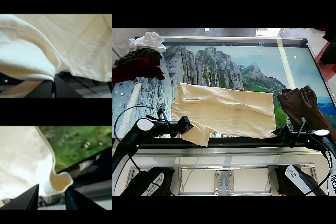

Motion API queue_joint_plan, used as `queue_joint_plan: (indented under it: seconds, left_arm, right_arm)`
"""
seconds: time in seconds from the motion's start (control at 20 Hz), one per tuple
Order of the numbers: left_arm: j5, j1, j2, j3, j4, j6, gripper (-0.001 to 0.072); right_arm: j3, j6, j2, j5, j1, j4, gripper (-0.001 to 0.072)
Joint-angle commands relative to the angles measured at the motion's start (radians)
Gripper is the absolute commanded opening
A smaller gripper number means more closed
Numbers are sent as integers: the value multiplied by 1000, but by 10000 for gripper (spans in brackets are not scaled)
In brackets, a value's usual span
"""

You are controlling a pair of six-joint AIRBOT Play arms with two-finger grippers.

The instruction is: Fold the shirts.

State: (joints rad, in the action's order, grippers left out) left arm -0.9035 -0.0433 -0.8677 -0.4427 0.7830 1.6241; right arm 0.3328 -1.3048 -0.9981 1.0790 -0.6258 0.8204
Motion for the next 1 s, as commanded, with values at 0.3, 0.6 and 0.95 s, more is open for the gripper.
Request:
queue_joint_plan:
  seconds: [0.3, 0.6, 0.95]
  left_arm:
    - [-15, 0, 10, -13, -37, -37, 13]
    - [-34, 0, 196, -186, 154, 27, 10]
    - [11, 0, -48, -444, 356, -11, 10]
  right_arm:
    - [19, 50, 11, 80, -5, -110, 36]
    - [237, -43, 171, 244, -6, -117, 35]
    - [475, -67, 26, -37, 157, -122, 34]
